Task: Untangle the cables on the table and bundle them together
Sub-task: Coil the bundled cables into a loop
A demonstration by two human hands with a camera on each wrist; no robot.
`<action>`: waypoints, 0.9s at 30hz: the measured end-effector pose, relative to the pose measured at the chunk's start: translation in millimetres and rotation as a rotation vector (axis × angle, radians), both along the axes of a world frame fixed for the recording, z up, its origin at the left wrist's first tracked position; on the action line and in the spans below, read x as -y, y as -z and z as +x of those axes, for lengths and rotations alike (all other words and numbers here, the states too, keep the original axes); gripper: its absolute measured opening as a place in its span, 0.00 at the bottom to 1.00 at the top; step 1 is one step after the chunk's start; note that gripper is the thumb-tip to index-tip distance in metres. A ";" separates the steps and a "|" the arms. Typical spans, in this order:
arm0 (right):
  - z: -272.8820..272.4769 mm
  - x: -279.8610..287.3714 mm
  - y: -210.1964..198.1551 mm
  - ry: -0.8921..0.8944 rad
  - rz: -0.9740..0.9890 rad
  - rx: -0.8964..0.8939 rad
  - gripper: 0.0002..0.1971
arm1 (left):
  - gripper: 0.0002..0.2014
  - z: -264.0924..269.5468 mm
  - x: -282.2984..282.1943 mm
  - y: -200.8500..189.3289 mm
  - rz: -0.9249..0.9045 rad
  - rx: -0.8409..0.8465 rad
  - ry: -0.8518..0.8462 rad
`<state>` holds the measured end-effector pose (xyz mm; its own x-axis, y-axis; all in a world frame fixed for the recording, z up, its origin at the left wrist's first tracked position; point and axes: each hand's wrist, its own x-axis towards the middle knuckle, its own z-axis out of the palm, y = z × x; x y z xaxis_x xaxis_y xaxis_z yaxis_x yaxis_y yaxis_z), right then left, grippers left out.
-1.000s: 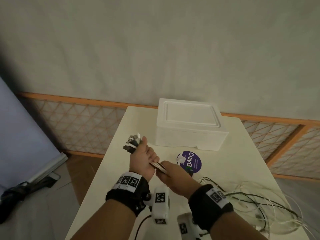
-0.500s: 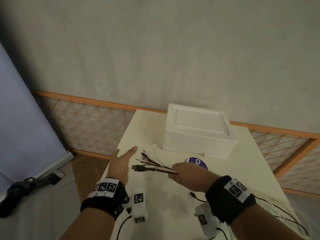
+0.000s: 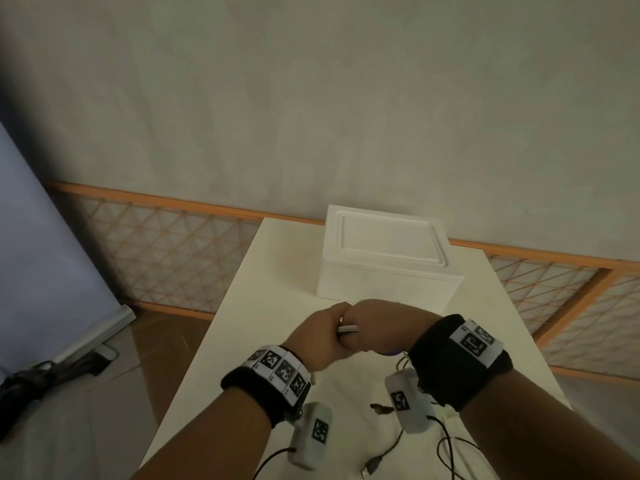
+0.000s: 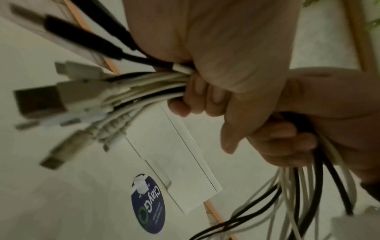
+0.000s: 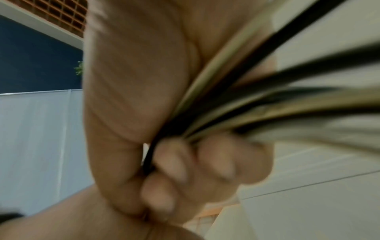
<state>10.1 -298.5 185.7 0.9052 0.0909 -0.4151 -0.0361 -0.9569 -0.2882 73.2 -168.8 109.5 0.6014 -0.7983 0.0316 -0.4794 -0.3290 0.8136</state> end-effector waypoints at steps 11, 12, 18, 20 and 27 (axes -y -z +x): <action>-25.0 30.4 -8.3 0.134 0.021 0.156 0.16 | 0.03 8.2 0.8 -18.2 0.046 -0.420 0.170; -25.2 31.7 -10.1 0.121 0.003 0.150 0.16 | 0.04 8.3 -0.5 -21.2 0.042 -0.437 0.217; -28.7 32.1 -20.5 0.057 -0.014 0.175 0.15 | 0.06 1.2 3.0 -22.2 -0.044 -0.536 0.213; -29.5 28.9 -22.6 0.012 -0.031 0.147 0.13 | 0.10 0.0 3.7 -20.6 -0.029 -0.520 0.225; -27.8 25.9 -16.1 -0.011 -0.034 0.149 0.14 | 0.03 -3.3 6.6 -14.9 -0.012 -0.413 0.184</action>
